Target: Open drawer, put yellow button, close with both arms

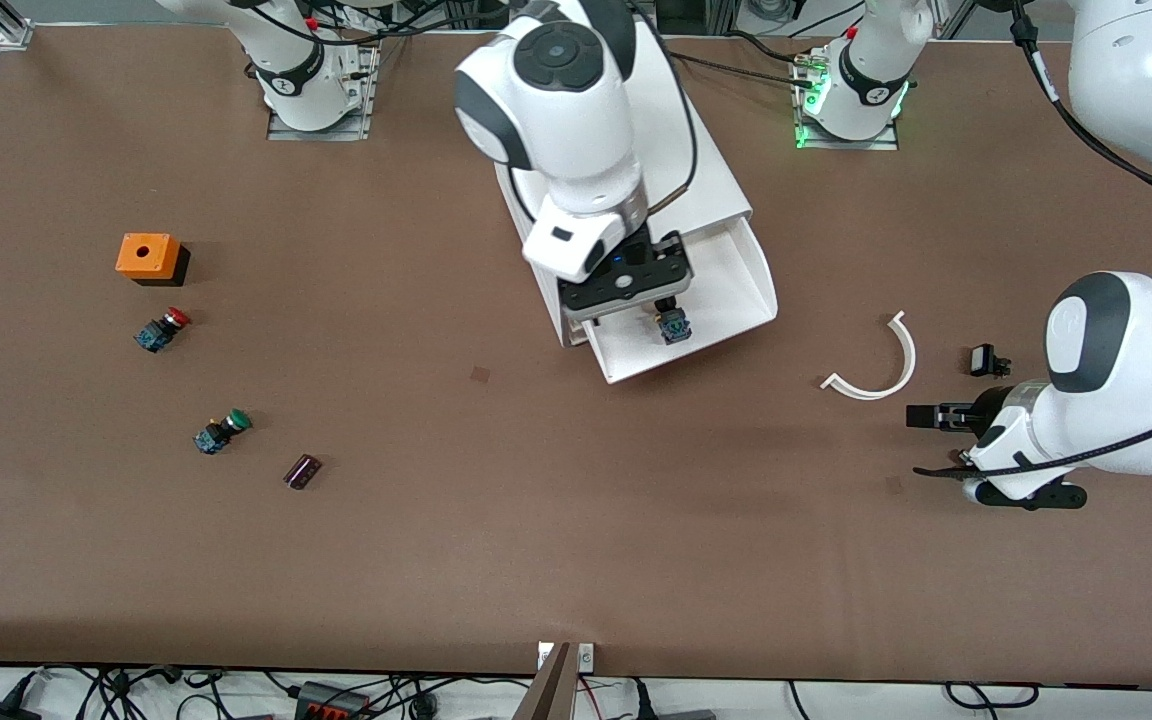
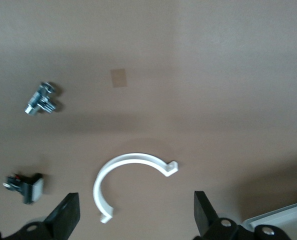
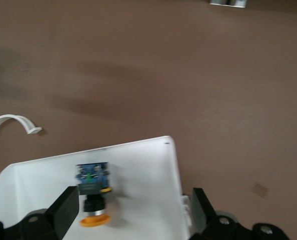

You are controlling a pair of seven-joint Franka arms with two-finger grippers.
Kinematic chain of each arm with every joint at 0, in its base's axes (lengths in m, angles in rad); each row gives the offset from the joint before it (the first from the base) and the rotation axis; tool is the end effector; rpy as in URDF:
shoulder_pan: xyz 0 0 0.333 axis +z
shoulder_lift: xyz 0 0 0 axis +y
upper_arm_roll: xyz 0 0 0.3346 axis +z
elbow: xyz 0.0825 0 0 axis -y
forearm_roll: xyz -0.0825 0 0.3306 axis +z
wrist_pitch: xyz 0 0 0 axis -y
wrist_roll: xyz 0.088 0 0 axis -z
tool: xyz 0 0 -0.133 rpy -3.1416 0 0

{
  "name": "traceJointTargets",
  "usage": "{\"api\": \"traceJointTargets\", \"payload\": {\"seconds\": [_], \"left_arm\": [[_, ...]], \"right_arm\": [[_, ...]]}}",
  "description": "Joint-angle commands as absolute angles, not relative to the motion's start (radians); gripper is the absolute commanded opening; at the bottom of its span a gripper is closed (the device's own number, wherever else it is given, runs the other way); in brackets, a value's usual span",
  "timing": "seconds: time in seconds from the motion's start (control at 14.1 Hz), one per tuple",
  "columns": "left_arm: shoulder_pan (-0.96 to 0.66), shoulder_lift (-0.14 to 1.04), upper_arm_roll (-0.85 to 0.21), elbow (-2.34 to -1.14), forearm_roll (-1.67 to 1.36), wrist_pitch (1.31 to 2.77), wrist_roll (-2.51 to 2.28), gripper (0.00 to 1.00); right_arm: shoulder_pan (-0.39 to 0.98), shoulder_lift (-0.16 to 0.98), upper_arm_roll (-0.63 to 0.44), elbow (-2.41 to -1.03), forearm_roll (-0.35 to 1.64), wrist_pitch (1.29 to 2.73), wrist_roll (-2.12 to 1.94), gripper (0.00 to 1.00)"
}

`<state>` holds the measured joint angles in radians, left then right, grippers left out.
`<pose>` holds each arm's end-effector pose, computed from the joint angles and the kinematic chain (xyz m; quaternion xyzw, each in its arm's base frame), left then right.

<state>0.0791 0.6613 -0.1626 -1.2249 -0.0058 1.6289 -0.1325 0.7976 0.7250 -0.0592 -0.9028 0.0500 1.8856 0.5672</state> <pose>0.6608 -0.0293 0.3754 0.9902 0.0353 -0.1292 0.0406 0.5303 0.5123 0.4866 -0.9875 -0.0901 -0.0988 0.0832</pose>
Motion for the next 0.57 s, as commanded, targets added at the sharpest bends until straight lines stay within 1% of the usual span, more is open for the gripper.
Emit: {"api": "traceJointTargets", "payload": {"seconds": [0.0,0.5], "left_arm": [[0.061,0.638,-0.176,-1.272,-0.060,1.647,-0.296,1.00],[-0.011,0.632,-0.271,-1.282,-0.054,1.712,-0.530,1.00]], "right_arm": [[0.715,0.689,-0.048,-0.900,0.037,1.795,0.502,1.00],[0.482,0.683,-0.055,-0.907,0.025,1.599,0.217,1.00]]}}
